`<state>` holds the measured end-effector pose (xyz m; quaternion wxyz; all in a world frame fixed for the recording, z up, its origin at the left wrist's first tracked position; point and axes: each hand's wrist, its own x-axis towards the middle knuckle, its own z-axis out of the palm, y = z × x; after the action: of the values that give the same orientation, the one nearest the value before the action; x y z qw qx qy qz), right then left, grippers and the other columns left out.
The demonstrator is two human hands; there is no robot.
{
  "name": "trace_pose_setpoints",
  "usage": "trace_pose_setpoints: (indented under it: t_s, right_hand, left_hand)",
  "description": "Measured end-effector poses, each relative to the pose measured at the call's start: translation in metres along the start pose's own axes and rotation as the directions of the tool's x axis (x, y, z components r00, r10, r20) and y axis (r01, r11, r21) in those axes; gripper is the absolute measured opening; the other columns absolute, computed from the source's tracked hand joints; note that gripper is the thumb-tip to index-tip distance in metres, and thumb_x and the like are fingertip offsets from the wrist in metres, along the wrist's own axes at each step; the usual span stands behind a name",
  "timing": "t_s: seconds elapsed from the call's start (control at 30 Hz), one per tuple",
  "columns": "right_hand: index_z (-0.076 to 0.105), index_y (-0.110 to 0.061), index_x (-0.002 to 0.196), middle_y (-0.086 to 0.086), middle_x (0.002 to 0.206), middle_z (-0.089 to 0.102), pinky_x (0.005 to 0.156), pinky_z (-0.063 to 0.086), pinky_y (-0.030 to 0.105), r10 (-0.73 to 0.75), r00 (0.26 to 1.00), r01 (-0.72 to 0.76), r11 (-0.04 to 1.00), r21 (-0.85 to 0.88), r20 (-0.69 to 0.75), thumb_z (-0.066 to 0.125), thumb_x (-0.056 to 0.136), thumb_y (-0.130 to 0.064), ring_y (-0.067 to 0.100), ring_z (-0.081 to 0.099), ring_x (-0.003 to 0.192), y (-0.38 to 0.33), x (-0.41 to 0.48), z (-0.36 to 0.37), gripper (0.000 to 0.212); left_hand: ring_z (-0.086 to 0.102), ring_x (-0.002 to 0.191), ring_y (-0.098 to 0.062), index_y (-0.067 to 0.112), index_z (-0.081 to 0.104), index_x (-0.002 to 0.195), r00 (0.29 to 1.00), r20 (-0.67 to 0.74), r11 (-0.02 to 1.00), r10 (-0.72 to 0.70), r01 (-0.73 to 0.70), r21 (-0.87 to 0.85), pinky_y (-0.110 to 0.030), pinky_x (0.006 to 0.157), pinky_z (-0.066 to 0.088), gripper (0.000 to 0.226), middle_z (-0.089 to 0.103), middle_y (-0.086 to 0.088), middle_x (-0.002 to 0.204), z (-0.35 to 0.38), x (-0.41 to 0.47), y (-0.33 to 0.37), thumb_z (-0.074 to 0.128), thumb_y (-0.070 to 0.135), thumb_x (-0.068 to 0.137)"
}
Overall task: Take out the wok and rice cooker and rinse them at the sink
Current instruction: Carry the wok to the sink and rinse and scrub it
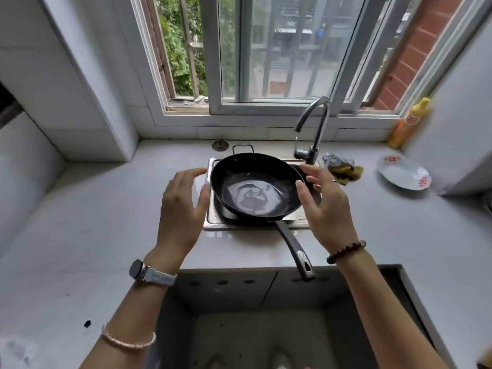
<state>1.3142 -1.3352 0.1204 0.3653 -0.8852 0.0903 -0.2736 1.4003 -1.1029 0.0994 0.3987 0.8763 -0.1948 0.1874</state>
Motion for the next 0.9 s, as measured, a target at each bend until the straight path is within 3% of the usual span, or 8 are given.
trace_pose_setpoints:
  t_s: [0.23, 0.4, 0.67, 0.77, 0.9]
  right_hand:
    - [0.051, -0.016, 0.129, 0.0, 0.121, 0.06, 0.096, 0.048, 0.028, 0.057, 0.998, -0.057, 0.998, -0.008, 0.034, 0.053, 0.096, -0.027, 0.012, 0.056, 0.11, 0.056, -0.001, -0.037, 0.035]
    - [0.052, -0.016, 0.127, -0.003, 0.116, 0.058, 0.089, 0.041, 0.01, 0.085, 0.995, -0.086, 0.996, 0.008, 0.06, 0.053, 0.096, -0.024, 0.007, 0.055, 0.105, 0.087, 0.001, -0.05, 0.033]
    - [0.055, -0.014, 0.128, -0.004, 0.117, 0.059, 0.083, 0.037, -0.002, 0.207, 0.975, -0.213, 0.974, 0.079, 0.084, 0.052, 0.096, -0.018, 0.007, 0.057, 0.102, 0.118, 0.011, -0.047, 0.032]
    - [0.054, -0.014, 0.129, -0.005, 0.119, 0.057, 0.088, 0.037, 0.0, 0.23, 0.97, -0.237, 0.968, 0.083, 0.083, 0.052, 0.095, -0.012, 0.006, 0.054, 0.107, 0.125, 0.022, -0.041, 0.033]
    - [0.054, -0.014, 0.129, -0.001, 0.123, 0.057, 0.096, 0.041, 0.019, 0.242, 0.967, -0.247, 0.966, 0.07, 0.079, 0.053, 0.092, -0.007, 0.011, 0.054, 0.11, 0.135, 0.039, -0.031, 0.038]
  left_hand:
    - [0.055, 0.108, -0.018, 0.013, 0.058, 0.121, 0.997, 0.067, 0.998, 0.033, -0.029, -0.059, -0.036, 0.097, 0.044, 0.027, 0.06, -0.001, 0.115, 0.066, -0.004, 0.047, 0.051, 0.021, 0.096]
    - [0.054, 0.108, -0.017, 0.013, 0.057, 0.122, 0.995, 0.095, 0.997, 0.015, -0.007, -0.075, -0.031, 0.096, 0.044, 0.027, 0.059, -0.002, 0.117, 0.1, -0.008, 0.064, 0.052, 0.02, 0.097]
    - [0.05, 0.113, -0.016, 0.016, 0.055, 0.125, 0.98, 0.196, 0.999, 0.015, -0.007, -0.041, -0.037, 0.098, 0.044, 0.029, 0.056, -0.001, 0.122, 0.132, 0.01, 0.06, 0.053, 0.021, 0.097]
    - [0.051, 0.112, -0.019, 0.016, 0.054, 0.124, 0.978, 0.207, 0.999, 0.039, -0.037, -0.012, -0.042, 0.097, 0.044, 0.029, 0.057, -0.001, 0.122, 0.141, 0.026, 0.05, 0.052, 0.023, 0.096]
    - [0.051, 0.114, -0.021, 0.015, 0.054, 0.125, 0.973, 0.227, 0.999, 0.046, -0.05, 0.013, -0.044, 0.099, 0.043, 0.03, 0.057, -0.002, 0.124, 0.151, 0.046, 0.036, 0.053, 0.021, 0.096]
